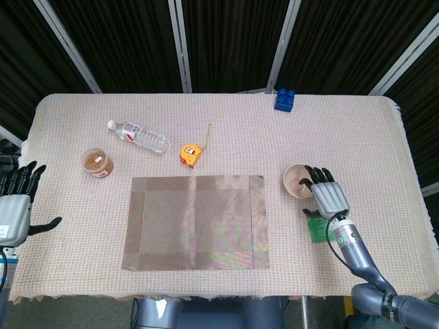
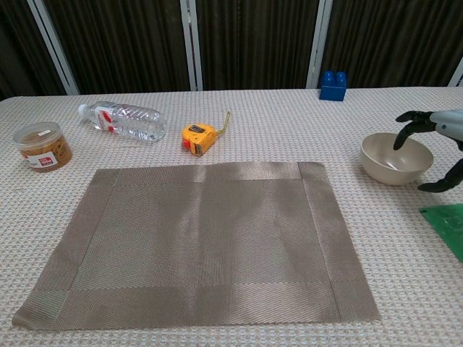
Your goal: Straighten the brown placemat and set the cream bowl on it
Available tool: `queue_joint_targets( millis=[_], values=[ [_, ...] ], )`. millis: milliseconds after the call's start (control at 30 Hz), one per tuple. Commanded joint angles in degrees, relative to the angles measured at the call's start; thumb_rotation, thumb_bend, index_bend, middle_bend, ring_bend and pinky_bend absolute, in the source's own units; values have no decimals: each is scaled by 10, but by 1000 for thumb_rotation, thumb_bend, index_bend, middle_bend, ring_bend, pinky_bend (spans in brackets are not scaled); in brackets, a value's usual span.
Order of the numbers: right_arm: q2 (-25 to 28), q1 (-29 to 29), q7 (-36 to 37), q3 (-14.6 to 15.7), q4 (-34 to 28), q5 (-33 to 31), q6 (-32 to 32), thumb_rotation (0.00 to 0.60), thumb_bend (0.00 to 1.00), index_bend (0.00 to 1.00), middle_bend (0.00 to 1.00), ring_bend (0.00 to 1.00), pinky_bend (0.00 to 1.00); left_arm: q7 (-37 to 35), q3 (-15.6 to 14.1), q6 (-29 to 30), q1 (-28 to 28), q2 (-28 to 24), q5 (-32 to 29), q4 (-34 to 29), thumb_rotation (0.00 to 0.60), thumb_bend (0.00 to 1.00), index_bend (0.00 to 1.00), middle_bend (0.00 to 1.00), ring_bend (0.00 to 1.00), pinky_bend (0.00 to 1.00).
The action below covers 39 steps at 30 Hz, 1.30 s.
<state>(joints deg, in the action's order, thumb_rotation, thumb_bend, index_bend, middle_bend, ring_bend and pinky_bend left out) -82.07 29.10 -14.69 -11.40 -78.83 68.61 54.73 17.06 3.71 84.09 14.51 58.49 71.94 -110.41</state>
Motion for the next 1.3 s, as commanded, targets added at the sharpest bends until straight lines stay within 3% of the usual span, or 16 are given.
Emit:
queue_joint_targets(
  millis=[33,500,833,1000,1300],
  values=[
    [-21,11,-8,2,25,-8,-8,600,163,323,0,0,0,0,1,-2,0,0,-1,0,600,0,0,0,0,0],
    [-70,28,-14,15,87,0,-6,600,417,540,0,0,0,-13,11,-12,-4,-4,-3,3,600,0,0,0,0,0],
    [-78,25,6,13,91,30,41,600,465,612,0,0,0,-16,13,-17,-7,-5,2,1,600,0,0,0,0,0],
    [-58,17,29,12,52,62,80,600,467,624,0,0,0,-21,13,-20,-8,-8,8,-4,600,0,0,0,0,0],
    [-5,14,49,12,-75,128,131,600,467,643,0,0,0,-38,13,-30,-10,-16,17,-5,600,0,0,0,0,0]
  ],
)
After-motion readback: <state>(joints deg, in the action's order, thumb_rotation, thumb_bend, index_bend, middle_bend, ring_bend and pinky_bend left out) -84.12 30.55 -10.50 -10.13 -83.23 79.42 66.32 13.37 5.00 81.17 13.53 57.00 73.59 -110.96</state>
